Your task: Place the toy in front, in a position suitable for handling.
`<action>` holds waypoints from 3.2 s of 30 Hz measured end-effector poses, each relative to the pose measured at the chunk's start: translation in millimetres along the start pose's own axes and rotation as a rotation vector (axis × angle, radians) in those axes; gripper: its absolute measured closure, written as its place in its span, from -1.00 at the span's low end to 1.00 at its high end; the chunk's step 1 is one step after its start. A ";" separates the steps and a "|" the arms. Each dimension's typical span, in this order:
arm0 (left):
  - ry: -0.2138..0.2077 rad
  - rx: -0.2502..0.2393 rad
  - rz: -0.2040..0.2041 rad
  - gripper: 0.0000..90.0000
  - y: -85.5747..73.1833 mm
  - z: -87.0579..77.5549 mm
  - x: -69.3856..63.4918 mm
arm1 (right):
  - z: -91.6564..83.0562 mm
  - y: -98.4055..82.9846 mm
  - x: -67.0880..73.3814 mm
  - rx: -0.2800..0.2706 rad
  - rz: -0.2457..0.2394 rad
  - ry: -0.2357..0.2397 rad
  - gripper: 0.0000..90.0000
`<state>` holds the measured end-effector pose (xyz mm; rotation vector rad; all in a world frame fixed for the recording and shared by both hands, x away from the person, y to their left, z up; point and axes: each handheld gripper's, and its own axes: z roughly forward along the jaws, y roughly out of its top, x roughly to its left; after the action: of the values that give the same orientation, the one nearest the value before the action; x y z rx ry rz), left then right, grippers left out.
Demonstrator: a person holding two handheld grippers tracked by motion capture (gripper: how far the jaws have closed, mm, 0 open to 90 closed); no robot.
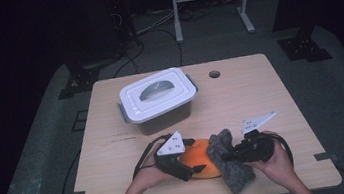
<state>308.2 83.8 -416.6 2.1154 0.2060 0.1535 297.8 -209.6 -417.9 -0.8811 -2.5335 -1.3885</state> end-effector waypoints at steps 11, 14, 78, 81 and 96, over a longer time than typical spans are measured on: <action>0.002 -0.005 0.035 -0.49 0.8 10.8 -9.6 | -13.4 1.6 5.7 -0.019 -0.025 -0.050 0.70; 0.009 0.006 0.057 -0.49 4.2 14.3 -13.5 | -6.0 12.9 21.5 -0.020 -0.091 -0.071 0.70; -0.058 -0.049 0.044 -0.35 5.1 11.9 -14.7 | -13.6 27.4 33.8 -0.051 -0.154 -0.069 0.70; -0.057 -0.032 0.056 -0.49 4.8 10.8 -15.3 | 0.7 20.0 26.5 -0.012 -0.134 -0.041 0.70; -0.043 -0.056 0.022 -0.45 10.2 13.6 -16.7 | -17.0 27.2 35.4 -0.006 -0.157 -0.048 0.71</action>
<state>295.4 63.7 -415.4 2.0635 0.1511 0.1259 280.6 -196.8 -375.2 -0.7390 -2.6878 -1.4347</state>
